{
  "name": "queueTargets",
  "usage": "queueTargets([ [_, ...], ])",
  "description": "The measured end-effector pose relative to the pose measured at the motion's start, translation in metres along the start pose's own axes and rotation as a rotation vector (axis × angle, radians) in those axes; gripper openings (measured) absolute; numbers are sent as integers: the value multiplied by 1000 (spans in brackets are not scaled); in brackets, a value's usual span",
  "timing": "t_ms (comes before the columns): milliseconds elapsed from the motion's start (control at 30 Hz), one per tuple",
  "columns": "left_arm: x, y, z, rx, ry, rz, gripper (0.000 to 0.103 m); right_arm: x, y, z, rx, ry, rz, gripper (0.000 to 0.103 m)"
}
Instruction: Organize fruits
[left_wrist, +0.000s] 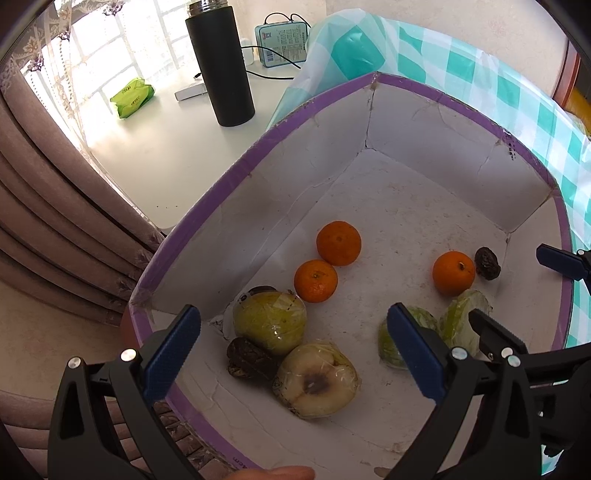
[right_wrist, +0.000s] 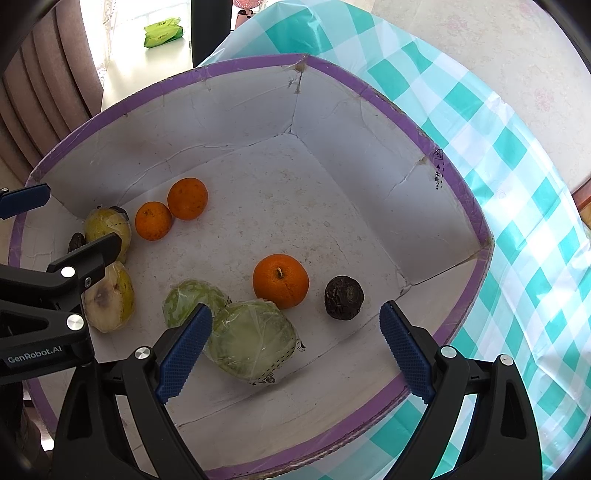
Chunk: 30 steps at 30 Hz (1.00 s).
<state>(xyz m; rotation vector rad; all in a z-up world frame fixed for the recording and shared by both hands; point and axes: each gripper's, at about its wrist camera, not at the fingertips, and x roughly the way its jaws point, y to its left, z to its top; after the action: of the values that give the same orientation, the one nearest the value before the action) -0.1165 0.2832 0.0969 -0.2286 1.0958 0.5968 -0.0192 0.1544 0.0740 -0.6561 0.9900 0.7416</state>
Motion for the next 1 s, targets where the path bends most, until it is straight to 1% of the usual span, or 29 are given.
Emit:
queueTargets([
  [333,0,0,0,0,0,0,101,1,1,0,-3,0,2,89],
  [567,0,0,0,1,1,-3,101,2,2,-1,-9,-2,-2,92],
  [767,4,4,2,-10,21,-34,101,2,2,-1,-9,-2,5,92],
  [1000,5,5,4,-7,24,-35,101,2,2,-1,-12,-3,10,92],
])
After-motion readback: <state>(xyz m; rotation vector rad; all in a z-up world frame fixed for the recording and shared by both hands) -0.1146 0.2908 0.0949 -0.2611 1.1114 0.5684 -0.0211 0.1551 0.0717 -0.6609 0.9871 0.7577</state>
